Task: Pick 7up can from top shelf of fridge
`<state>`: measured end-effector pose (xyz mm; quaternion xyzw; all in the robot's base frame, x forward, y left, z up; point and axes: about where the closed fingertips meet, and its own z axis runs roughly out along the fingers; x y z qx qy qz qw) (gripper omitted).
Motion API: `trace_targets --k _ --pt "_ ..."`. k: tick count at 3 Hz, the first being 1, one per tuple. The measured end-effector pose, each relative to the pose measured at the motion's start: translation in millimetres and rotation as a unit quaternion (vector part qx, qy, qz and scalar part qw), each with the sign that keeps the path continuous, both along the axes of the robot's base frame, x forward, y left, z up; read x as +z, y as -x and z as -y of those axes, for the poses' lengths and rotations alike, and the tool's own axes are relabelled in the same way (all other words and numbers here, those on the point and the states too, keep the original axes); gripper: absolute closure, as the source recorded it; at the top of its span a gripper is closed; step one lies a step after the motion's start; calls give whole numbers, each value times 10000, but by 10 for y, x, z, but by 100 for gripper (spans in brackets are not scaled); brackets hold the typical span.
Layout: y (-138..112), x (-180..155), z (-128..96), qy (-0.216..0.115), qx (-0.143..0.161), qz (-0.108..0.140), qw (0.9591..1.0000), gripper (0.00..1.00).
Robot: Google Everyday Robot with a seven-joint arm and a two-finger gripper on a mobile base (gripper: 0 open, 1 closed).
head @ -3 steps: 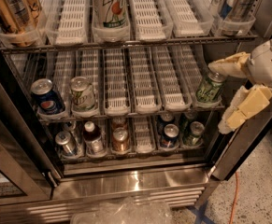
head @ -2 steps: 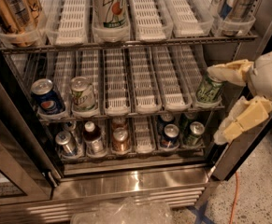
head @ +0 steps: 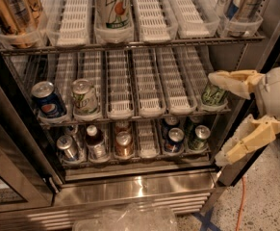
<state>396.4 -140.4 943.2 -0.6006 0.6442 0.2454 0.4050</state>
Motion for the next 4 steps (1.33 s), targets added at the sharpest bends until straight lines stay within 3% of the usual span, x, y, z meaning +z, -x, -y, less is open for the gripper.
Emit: trace_targets --k 2,3,4 --pt "-11 -74 -268 -565 16 64 9984 0" --pt "29 12 -501 -1026 -74 290 9943 0" --pt "35 47 -542 -1067 -58 309 9938 0"
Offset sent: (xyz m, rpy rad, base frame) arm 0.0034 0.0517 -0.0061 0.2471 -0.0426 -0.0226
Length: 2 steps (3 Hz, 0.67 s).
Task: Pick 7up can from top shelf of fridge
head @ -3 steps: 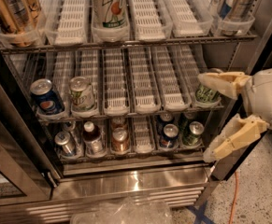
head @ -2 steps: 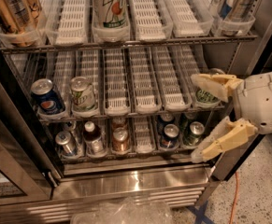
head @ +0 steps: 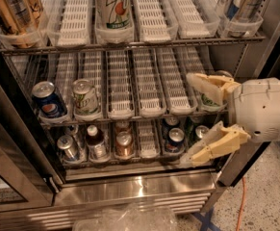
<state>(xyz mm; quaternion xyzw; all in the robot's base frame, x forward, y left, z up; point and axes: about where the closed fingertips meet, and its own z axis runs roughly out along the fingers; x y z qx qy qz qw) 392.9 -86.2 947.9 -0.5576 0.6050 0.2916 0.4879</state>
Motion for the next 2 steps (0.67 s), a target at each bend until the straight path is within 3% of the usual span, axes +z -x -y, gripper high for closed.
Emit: trace_targets --k 1,2 --pt "0 0 0 1 0 0 10000 0" --pt "-128 127 -128 -534 -405 38 9977 0"
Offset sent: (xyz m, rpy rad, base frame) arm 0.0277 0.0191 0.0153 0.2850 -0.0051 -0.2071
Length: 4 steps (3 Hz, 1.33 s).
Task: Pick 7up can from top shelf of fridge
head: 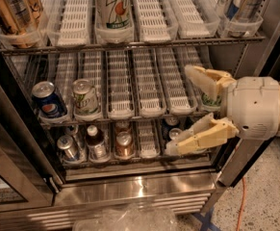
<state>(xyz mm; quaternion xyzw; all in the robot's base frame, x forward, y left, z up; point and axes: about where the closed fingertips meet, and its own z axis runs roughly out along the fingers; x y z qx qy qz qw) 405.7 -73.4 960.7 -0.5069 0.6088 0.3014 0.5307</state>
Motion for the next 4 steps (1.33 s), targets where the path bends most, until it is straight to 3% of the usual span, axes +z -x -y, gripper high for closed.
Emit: trace_targets --k 1,3,4 --pt "0 0 0 1 1 0 10000 0" --pt "-151 -36 -468 -219 -134 -135 9996 0" --pt "-184 -26 -472 -215 -202 -109 9995 0"
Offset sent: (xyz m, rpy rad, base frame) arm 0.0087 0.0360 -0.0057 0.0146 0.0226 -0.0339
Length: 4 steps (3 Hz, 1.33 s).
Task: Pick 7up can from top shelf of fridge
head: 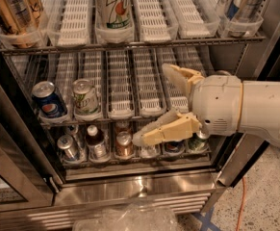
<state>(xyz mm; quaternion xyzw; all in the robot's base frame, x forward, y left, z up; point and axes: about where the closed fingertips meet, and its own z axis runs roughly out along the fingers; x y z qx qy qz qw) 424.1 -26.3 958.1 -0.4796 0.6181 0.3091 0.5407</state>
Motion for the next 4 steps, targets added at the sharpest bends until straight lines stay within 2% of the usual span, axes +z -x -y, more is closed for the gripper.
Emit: trace_targets --k 1,2,3,4 --pt "-3 21 10 127 -219 84 9996 0" --pt "51 67 -75 289 -831 325 9956 0" --pt "-100 107 74 295 -1312 402 9901 0" --pt "-95 90 50 237 -1368 391 9895 0"
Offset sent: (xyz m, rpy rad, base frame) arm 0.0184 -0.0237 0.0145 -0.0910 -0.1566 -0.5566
